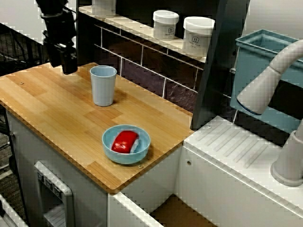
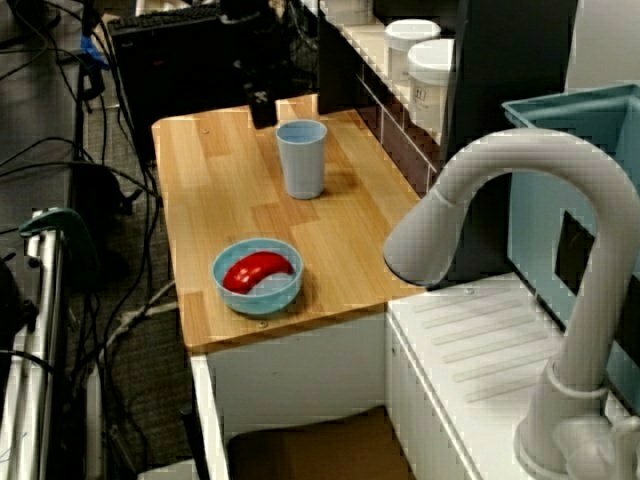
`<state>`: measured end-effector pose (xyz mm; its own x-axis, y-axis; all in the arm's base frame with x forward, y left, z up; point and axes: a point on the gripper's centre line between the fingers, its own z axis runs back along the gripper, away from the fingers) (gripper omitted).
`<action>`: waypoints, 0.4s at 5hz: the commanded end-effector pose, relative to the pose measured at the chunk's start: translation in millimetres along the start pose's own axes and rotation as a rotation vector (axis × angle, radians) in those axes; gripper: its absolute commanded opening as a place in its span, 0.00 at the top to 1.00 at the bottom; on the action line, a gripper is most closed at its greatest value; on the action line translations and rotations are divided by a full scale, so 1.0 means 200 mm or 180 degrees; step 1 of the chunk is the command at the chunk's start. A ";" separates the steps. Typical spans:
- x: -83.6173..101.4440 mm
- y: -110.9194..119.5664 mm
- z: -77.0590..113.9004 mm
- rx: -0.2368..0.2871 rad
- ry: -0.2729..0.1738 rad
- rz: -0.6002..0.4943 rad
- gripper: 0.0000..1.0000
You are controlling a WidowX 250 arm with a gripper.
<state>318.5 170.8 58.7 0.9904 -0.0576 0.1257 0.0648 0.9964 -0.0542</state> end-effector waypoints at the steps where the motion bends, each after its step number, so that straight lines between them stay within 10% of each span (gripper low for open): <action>1: 0.06 -0.04 0.02 0.0083 -0.0049 0.0013 0.00; 2: 0.10 -0.07 -0.03 0.0045 0.0010 0.0016 0.00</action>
<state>339.8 152.9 34.8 0.9958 -0.0573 0.0717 0.0625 0.9954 -0.0723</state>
